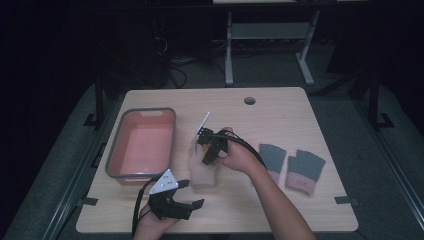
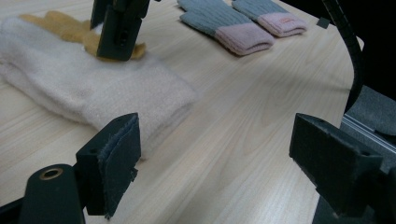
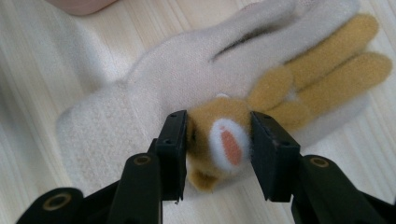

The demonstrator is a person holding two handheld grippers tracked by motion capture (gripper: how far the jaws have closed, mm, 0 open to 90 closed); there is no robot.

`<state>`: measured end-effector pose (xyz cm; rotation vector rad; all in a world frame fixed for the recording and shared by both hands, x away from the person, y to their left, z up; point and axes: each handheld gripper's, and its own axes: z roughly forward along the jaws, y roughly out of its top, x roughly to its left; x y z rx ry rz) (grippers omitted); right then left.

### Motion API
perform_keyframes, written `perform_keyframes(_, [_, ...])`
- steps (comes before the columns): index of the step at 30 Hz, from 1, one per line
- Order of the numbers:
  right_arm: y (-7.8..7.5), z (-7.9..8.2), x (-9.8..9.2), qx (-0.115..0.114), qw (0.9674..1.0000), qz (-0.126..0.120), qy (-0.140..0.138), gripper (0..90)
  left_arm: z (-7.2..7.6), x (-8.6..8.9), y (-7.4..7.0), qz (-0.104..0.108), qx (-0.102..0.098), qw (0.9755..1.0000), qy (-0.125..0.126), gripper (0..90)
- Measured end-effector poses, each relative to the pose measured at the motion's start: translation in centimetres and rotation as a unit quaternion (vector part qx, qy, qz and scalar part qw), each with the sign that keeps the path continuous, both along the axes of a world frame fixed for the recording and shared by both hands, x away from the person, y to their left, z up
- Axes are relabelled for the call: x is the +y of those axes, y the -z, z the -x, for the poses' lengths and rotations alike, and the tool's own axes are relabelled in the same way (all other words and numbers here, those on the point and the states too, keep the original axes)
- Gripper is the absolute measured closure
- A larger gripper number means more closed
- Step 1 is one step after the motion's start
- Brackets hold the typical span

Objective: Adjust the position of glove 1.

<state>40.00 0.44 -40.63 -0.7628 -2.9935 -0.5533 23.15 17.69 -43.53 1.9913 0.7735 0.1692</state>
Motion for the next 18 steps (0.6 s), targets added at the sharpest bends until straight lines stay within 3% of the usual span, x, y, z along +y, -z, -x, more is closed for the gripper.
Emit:
perform_keyframes(5, [-0.1,0.1,-0.4,0.002,0.9999,-0.014,0.008,53.5,-0.1,0.0,0.1,0.001,0.003,1.0000,-0.004,16.7])
perform_keyframes(8, [-0.3,0.2,-0.5,0.001,0.9997,-0.020,0.010,52.0,-0.2,0.1,0.1,0.012,0.015,0.9998,-0.006,16.7])
perform_keyframes(12, [-0.7,0.5,-1.3,0.003,0.9987,-0.048,0.018,48.8,-0.3,0.1,0.2,0.020,0.025,0.9995,-0.009,16.7])
perform_keyframes(18, [-0.9,0.9,-2.3,0.002,0.9974,-0.064,0.031,45.6,-0.4,0.1,0.2,0.017,0.025,0.9995,-0.011,16.7])
